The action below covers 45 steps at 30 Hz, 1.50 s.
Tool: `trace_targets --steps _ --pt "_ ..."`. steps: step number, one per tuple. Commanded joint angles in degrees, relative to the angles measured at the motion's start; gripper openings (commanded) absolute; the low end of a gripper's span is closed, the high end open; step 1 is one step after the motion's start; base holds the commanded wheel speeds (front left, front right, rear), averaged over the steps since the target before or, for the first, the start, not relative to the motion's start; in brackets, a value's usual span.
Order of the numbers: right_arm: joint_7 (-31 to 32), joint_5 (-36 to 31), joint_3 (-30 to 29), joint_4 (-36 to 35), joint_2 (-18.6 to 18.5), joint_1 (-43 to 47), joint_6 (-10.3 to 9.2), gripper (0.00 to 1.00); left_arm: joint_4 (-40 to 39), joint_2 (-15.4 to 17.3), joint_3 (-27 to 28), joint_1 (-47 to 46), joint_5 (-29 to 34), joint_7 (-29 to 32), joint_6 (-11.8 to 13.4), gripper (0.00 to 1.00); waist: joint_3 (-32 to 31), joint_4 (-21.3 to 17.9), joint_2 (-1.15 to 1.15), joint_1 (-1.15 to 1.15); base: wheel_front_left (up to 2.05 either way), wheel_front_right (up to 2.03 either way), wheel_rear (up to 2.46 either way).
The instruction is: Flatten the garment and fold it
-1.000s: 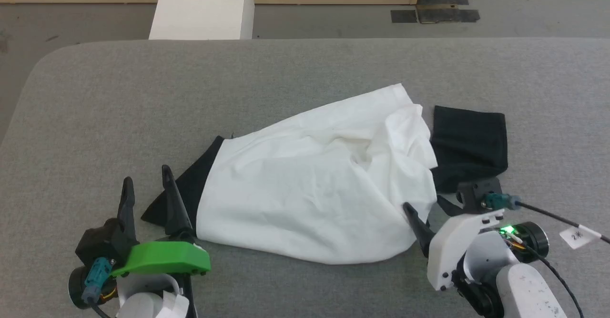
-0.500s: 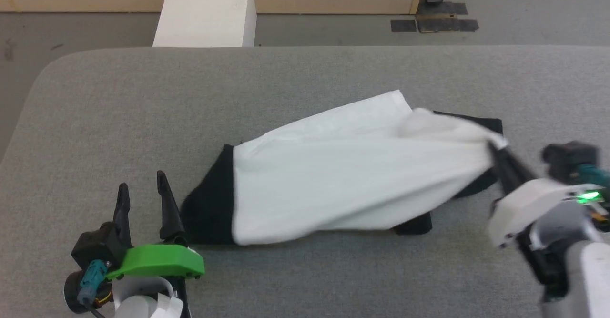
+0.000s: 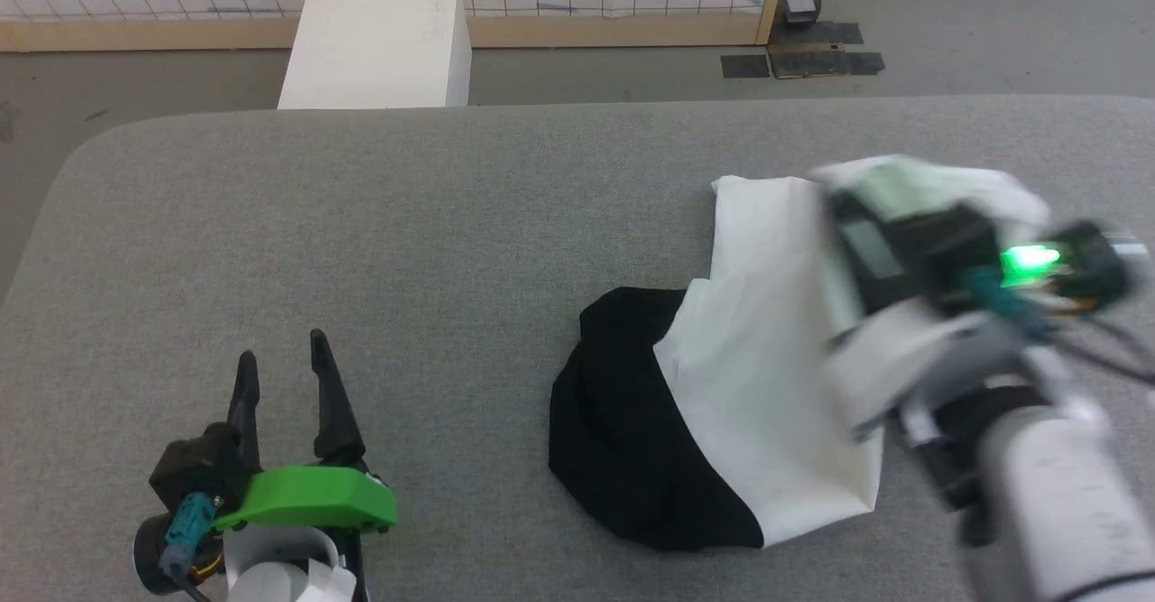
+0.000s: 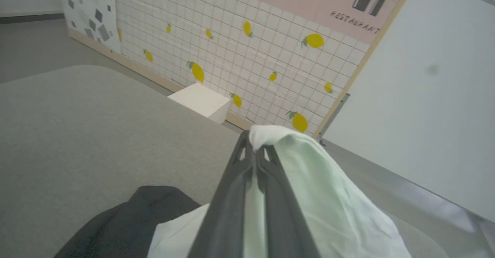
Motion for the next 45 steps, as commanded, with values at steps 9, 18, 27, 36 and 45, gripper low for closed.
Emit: trace_targets --steps 9,18,27,36,45 --pt "4.8 14.5 39.8 13.8 -3.0 -7.9 -0.09 0.0 0.6 -0.2 -1.6 -1.6 -0.3 -0.3 -0.1 1.0 1.9 2.7 0.4 0.0 0.0 0.0 0.0" --pt "6.9 27.4 38.3 15.7 -10.4 -4.2 -0.09 1.0 0.7 -0.2 -1.2 -0.9 -0.4 -0.3 0.6 1.0 1.1 1.4 0.4 0.0 0.0 0.0 0.0" --pt "-7.0 15.2 4.9 10.6 -3.0 10.0 -0.09 1.0 1.0 -0.2 -1.6 -1.2 -0.4 -0.3 -0.5 1.0 -0.3 -2.7 0.4 0.0 0.0 0.0 0.0" --pt "-12.9 8.5 -7.0 8.9 4.6 15.4 -0.09 1.0 7.7 -0.2 -11.5 -11.5 -0.6 1.1 -4.3 1.0 2.6 -6.8 0.4 0.0 0.0 0.0 0.0" --pt "-14.9 9.8 -6.1 9.9 5.9 11.7 -0.09 1.0 25.2 -0.2 -22.6 -34.6 -7.6 19.9 -6.8 1.0 9.2 -12.1 0.4 0.0 0.0 0.0 0.0"
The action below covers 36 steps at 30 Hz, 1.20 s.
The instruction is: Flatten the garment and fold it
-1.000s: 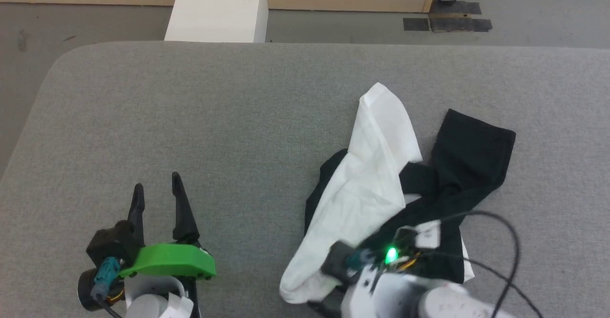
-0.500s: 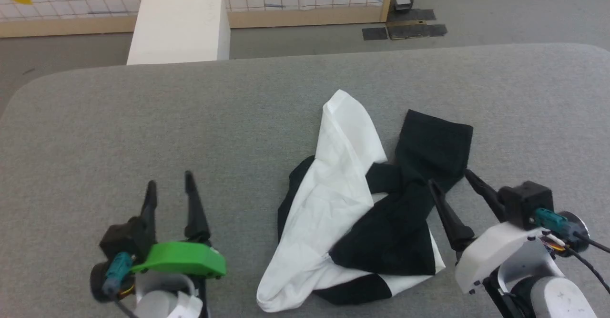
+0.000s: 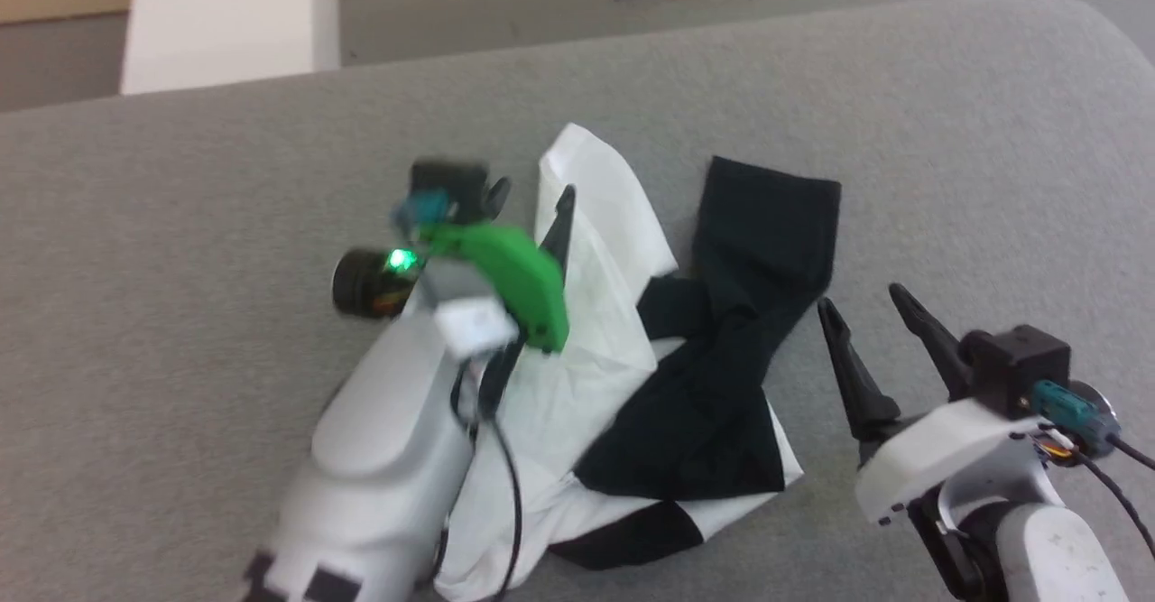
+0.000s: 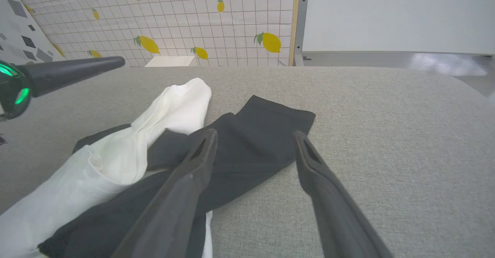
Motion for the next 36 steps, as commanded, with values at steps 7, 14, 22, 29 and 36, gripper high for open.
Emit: trace_targets --steps 7,14,22,29,36 --pt "-2.6 2.0 2.7 3.1 0.8 -3.2 -0.09 1.0 15.1 0.3 -4.2 -12.6 -1.0 15.7 1.1 1.0 7.0 -7.6 0.4 0.0 0.0 0.0 0.0" --pt "-4.3 2.6 3.2 5.7 1.0 -3.8 -0.09 1.0 23.9 2.0 -7.1 -15.9 -0.6 31.6 0.6 1.0 7.6 -9.6 0.4 0.0 0.0 0.0 0.0" --pt "-4.7 2.8 3.7 6.4 1.2 -4.3 -0.09 1.0 20.5 5.9 -8.2 -17.6 0.6 29.5 -2.1 0.0 7.2 -9.8 0.4 0.0 0.0 0.0 0.0" --pt "-5.1 2.9 4.3 6.7 1.4 -5.0 -0.09 1.0 14.2 11.1 -5.7 -24.7 4.9 8.6 0.4 0.0 7.1 -9.5 0.4 0.0 0.0 0.0 0.0" --pt "-5.1 2.4 3.5 7.0 1.0 -4.8 -0.09 1.0 9.4 11.9 -2.7 -32.5 6.2 -6.8 2.2 0.0 5.5 -7.0 0.4 0.0 0.0 0.0 0.0"
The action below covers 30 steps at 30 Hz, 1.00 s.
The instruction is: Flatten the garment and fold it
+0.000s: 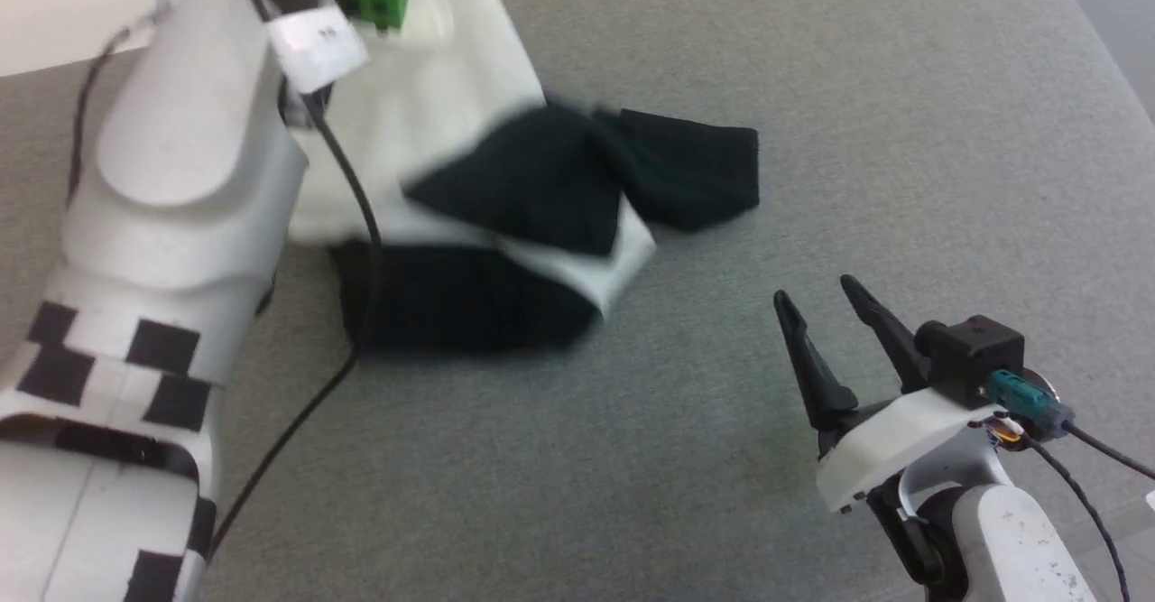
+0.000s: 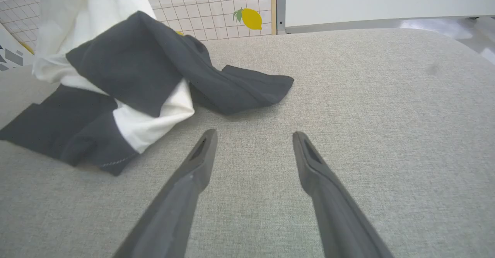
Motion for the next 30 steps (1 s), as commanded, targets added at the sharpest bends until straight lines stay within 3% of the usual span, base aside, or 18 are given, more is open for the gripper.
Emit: trace_targets --steps 1,5,10,15,24,30 --pt "-0.3 -0.2 -0.2 0.1 -0.2 -0.7 -0.09 1.0 -1.1 0.2 0.4 -1.6 0.6 -2.4 0.5 0.0 -1.3 1.7 0.4 0.0 0.0 0.0 0.0" --pt "0.3 -0.7 -0.4 -0.4 -0.4 -0.1 -0.09 1.0 -4.9 0.0 0.7 -3.0 1.3 -7.4 1.2 0.0 -3.5 4.3 0.4 0.0 0.0 0.0 0.0" --pt "1.5 -1.4 -0.8 -1.5 -0.3 1.3 -0.09 1.0 -9.3 -1.5 -1.4 1.6 0.1 -4.4 0.7 0.0 -6.7 7.3 0.4 0.0 0.0 0.0 0.0" --pt "2.8 -1.8 -1.3 -2.7 -0.3 3.1 -0.09 1.0 -17.3 -1.6 -4.2 14.9 -3.5 3.2 0.7 0.0 -9.1 9.3 0.4 0.0 0.0 0.0 0.0" --pt "4.8 -2.5 -2.5 -5.2 -0.5 5.5 -0.09 1.0 -36.4 2.5 -10.3 47.9 -14.8 20.0 3.2 0.0 -9.9 11.3 0.4 0.0 0.0 0.0 0.0" --pt "5.6 -2.5 -2.1 -6.0 -0.4 5.7 -0.09 1.0 -37.1 4.9 -15.5 60.6 -21.3 29.3 2.6 0.0 -10.1 11.7 0.4 0.0 0.0 0.0 0.0"
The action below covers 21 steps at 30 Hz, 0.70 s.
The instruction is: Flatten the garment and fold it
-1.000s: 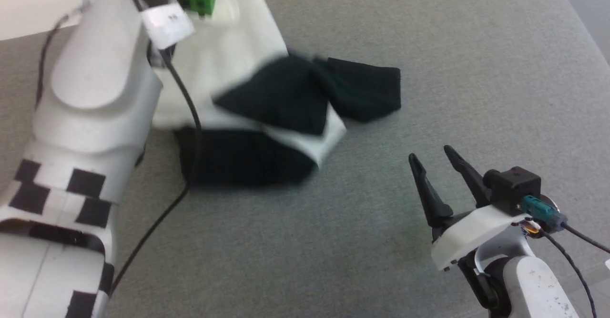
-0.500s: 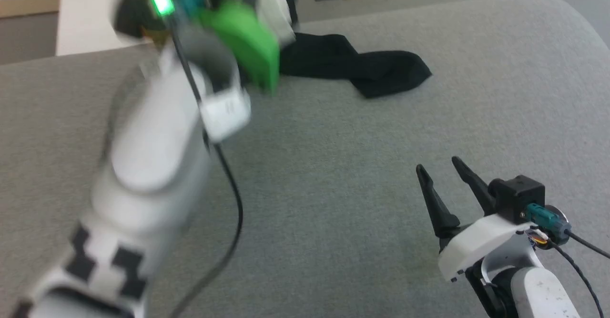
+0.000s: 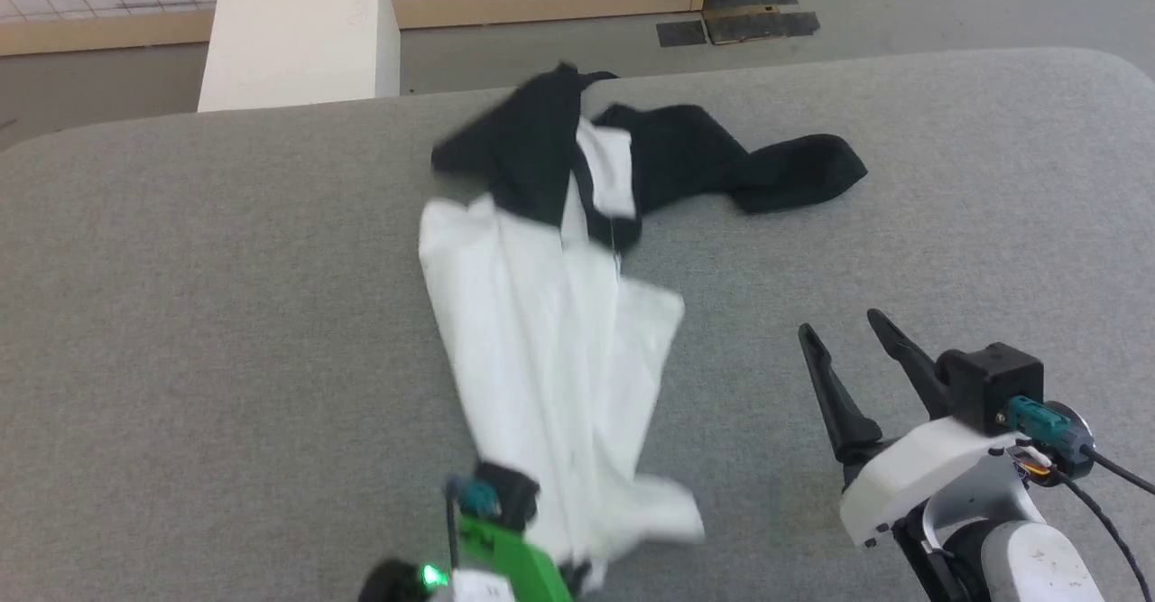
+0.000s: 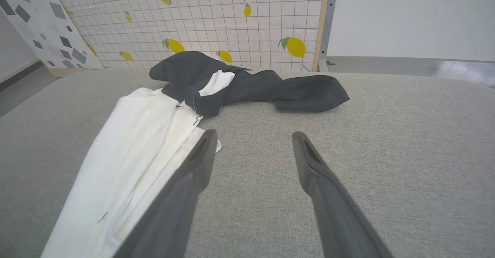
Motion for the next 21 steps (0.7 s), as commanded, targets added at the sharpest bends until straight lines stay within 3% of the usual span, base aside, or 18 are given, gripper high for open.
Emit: trace_targets --steps 1,3,4,5,6,11,16,19,21 --pt "0.3 -0.4 0.2 -0.3 0.0 0.5 -0.09 1.0 0.4 0.6 -0.8 1.5 -1.1 1.3 -0.4 0.0 -0.1 0.1 0.39 0.0 0.0 0.0 0.0" --pt "0.5 -0.3 0.3 -0.4 0.0 0.5 -0.09 1.0 1.1 0.7 -1.2 2.5 -1.4 1.9 -0.1 0.0 -0.2 0.1 0.39 0.0 0.0 0.0 0.0" --pt "0.5 -0.3 0.3 -0.4 0.0 0.5 -0.09 1.0 1.4 0.6 -1.0 2.3 -0.7 0.9 0.2 0.24 -0.2 0.1 0.39 0.0 0.0 0.0 0.0" --pt "0.5 -0.3 0.3 -0.4 -0.1 0.5 -0.09 1.0 1.7 0.2 -0.5 2.1 -0.4 -0.4 0.7 0.81 -0.3 0.0 0.39 0.0 0.0 0.0 0.0" --pt "0.6 -0.3 0.3 -0.3 -0.2 0.5 -0.09 1.0 1.8 -0.4 -0.1 1.9 -0.2 -1.7 1.0 1.0 -0.5 0.0 0.39 0.0 0.0 0.0 0.0" --pt "0.9 -0.3 0.1 -0.4 -0.3 0.9 -0.09 1.0 -0.3 -3.2 3.1 -0.5 -0.5 -8.1 1.0 1.0 -1.0 -0.4 0.39 0.0 0.0 0.0 0.0" --pt "1.1 -0.5 0.0 -0.8 -0.2 1.2 -0.09 1.0 -3.1 -6.1 8.7 -5.6 2.2 -20.1 1.7 1.0 -1.3 -1.0 0.39 0.0 0.0 0.0 0.0" --pt "1.0 -0.4 0.6 -1.4 -0.1 0.6 -0.09 1.0 2.1 -7.6 11.0 -13.4 6.6 -26.9 2.1 1.0 0.0 -2.4 0.39 0.0 0.0 0.0 0.0" --pt "0.8 -0.2 1.0 -1.4 -0.2 0.2 -0.09 1.0 6.5 -8.0 11.0 -17.5 8.3 -27.7 2.0 1.0 0.9 -3.3 0.39 0.0 0.0 0.0 0.0"
